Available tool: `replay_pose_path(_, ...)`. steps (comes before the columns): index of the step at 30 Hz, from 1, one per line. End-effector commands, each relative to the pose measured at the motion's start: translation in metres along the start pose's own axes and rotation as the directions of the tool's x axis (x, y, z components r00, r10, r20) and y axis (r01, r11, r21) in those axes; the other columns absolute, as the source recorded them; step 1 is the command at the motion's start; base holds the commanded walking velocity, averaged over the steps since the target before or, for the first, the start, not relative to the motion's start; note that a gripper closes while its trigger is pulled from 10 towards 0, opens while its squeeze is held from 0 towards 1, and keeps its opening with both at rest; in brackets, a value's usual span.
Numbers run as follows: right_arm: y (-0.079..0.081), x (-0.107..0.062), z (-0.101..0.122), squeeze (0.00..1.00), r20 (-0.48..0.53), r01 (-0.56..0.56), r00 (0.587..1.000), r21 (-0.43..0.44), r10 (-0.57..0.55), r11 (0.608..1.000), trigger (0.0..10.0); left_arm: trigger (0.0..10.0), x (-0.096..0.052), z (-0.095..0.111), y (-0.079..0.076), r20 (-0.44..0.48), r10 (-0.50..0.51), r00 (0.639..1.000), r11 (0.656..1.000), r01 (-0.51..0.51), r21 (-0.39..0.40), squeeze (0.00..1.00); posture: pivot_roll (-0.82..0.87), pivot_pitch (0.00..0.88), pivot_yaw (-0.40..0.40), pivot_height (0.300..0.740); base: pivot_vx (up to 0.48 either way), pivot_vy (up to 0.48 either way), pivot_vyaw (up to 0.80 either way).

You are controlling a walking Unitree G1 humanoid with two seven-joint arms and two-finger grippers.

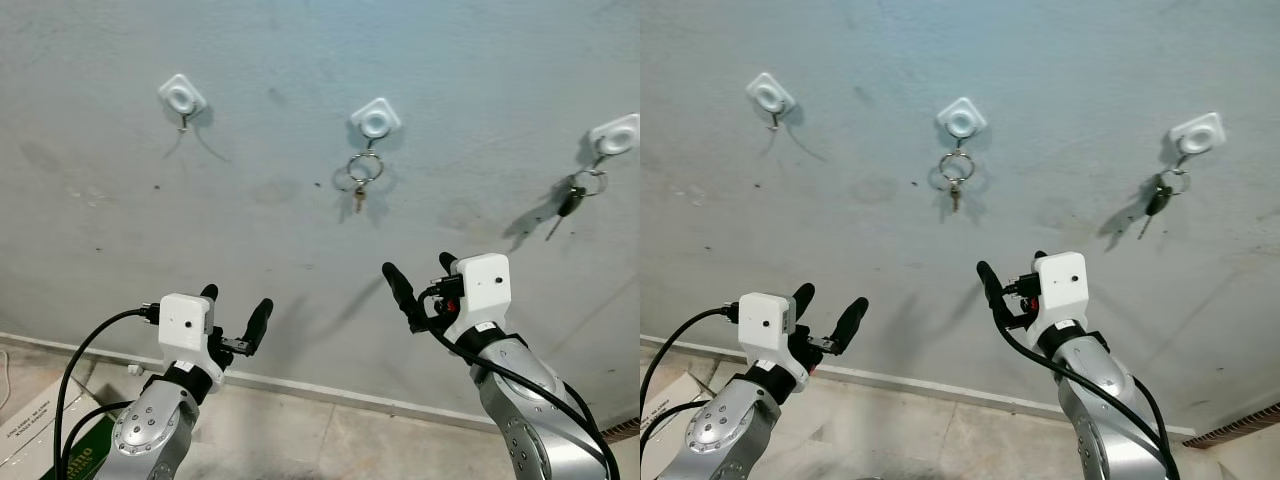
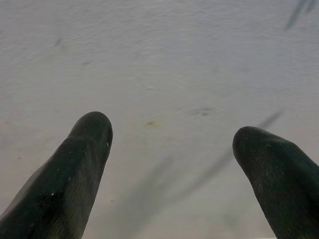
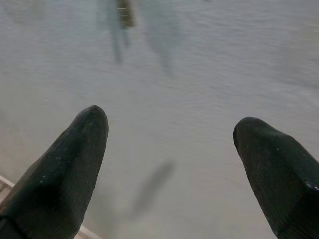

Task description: Hang keys on a hook

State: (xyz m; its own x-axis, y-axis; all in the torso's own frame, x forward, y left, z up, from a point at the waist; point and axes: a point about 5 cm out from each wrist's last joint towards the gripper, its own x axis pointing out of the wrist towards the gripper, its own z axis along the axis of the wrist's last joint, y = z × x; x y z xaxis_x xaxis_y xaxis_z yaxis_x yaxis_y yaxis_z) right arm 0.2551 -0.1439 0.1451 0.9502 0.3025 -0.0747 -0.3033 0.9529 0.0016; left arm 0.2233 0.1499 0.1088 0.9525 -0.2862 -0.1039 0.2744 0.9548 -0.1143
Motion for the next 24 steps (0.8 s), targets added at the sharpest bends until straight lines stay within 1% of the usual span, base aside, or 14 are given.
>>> replay_pose_path(1, 0.0018, 0.0013, -0.0020, 0.00, -0.014, -0.008, 1.000, 0.017, 0.008, 1.000, 10.0, 10.0, -0.0003, 0.0017, 0.0000, -0.005, -0.011, 1.000, 1.000, 0.011, -0.002, 0.00, 0.01, 0.095, 0.039, 0.740, 0.000, 0.334, 0.00)
replay_pose_path(13, 0.0054, 0.0029, -0.0014, 0.00, -0.013, -0.014, 1.000, 0.029, 0.015, 0.999, 10.0, 10.0, 0.0016, 0.0027, -0.0013, -0.008, -0.024, 1.000, 1.000, 0.024, -0.002, 0.00, 0.01, 0.100, 0.041, 0.740, 0.000, 0.331, 0.00)
replay_pose_path(24, 0.0071, 0.0054, 0.0004, 0.00, -0.021, -0.028, 0.999, 0.024, 0.028, 0.999, 10.0, 10.0, 0.0021, 0.0015, -0.0033, -0.019, -0.038, 0.999, 0.999, 0.037, -0.003, 0.00, 0.00, 0.111, 0.022, 0.740, 0.000, 0.348, 0.00)
